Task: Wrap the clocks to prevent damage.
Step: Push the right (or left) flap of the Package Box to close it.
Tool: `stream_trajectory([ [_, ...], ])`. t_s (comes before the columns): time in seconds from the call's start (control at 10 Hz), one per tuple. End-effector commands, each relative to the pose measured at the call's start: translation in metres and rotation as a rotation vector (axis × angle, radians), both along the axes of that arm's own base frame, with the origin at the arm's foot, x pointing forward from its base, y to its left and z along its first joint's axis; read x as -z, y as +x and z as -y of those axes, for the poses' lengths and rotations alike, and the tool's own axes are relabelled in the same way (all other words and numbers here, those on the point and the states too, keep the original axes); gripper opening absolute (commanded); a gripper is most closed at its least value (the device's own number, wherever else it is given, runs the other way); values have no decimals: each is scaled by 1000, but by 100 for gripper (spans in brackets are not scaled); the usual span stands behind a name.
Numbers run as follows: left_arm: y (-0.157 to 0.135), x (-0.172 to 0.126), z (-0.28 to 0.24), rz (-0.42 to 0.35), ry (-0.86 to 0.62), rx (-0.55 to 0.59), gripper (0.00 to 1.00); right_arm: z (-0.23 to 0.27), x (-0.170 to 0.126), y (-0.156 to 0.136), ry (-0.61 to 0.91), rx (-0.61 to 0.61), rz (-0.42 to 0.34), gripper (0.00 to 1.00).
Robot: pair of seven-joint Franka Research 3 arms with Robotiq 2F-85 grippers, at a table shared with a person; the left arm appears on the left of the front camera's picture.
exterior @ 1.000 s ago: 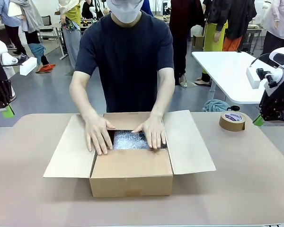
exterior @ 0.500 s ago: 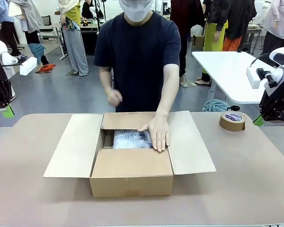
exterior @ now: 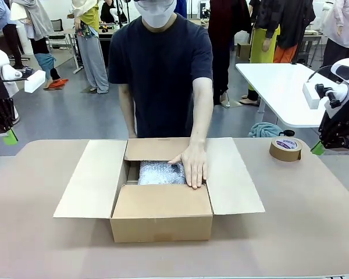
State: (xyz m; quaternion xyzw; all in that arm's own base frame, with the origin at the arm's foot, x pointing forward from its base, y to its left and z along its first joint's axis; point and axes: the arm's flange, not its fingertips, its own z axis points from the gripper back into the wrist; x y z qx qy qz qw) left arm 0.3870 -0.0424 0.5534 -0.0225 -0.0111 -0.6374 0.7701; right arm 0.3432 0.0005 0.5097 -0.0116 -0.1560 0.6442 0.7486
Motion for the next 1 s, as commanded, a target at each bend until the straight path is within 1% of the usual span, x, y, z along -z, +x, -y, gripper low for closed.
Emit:
stream_trajectory([
  [0.0,-2,19,-21,19,-172,72,0,-1,1,0,12,10,-5,1],
  [0.1,12,37,-39,45,-277,96,0,-1,1,0,12,10,-5,1],
  [0.2,25,61,-56,67,-421,104,0,-1,1,0,12,10,-5,1],
  [0.3,20,87,-66,96,-473,56,0,-1,1,0,12,10,-5,1],
  [0.4,22,102,-74,93,-515,58,0,-1,1,0,12,10,-5,1],
  [0.5,26,115,-78,82,-543,52,0,-1,1,0,12,10,-5,1],
  [0.6,28,131,-81,53,-564,21,0,-1,1,0,12,10,-5,1],
  [0.7,32,128,-81,14,-556,-32,0,-1,1,0,12,10,-5,1],
  [0.8,19,124,-83,75,-536,17,0,-1,1,0,12,10,-5,1],
  [0.9,19,124,-83,75,-536,17,0,-1,1,0,12,10,-5,1],
])
